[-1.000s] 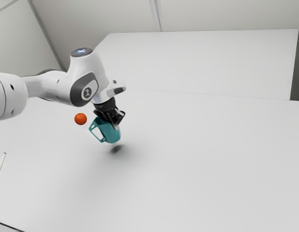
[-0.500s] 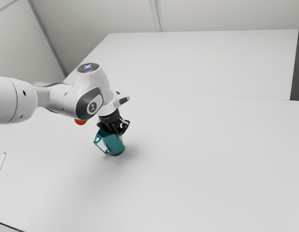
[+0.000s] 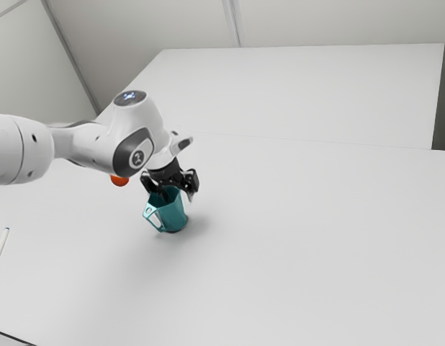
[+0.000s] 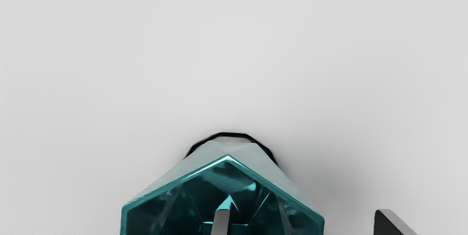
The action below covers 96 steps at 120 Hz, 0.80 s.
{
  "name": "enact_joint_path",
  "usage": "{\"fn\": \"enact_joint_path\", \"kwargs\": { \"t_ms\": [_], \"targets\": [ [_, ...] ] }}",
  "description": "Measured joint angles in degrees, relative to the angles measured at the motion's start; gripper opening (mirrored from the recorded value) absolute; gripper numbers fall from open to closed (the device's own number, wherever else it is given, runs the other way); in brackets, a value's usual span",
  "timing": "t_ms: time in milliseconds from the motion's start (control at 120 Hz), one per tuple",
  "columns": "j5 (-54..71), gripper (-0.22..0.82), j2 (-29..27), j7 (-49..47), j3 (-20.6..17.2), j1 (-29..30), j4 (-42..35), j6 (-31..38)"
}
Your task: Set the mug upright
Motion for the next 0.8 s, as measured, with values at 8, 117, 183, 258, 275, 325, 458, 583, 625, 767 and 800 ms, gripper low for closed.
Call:
{"fn": "enact_joint_path", "kwargs": {
  "t_ms": [8,117,183,258,275,325,458,583,625,767,800],
  "targets": [
    [0.0,0.41,-0.1,0.0,0.0,0.0,0.0,-0.1],
    [0.0,0.49,-2.2,-0.4,0.0,-0.1,0.1,-1.0],
    [0.0,0.52,-3.9,-0.6,0.0,-0.2,0.2,-1.8],
    [0.0,0.54,-6.4,-0.8,0.1,-0.2,0.3,-3.5],
    [0.0,0.55,-6.9,-0.9,0.1,-0.3,0.4,-3.9],
    [-0.1,0.56,-8.3,-1.0,0.2,-0.5,0.8,-5.1],
    [0.0,0.58,-9.2,-0.9,0.3,-1.6,6.4,-10.8],
    [0.1,0.59,-9.2,0.1,0.3,-1.9,11.4,-16.4],
    [0.2,0.59,-9.1,0.4,0.3,-1.9,13.3,-18.3],
    [0.4,0.60,-8.0,1.2,0.2,-2.4,20.9,-25.1],
    [0.6,0.60,-7.7,1.3,0.2,-2.7,22.7,-26.7]
  ]
}}
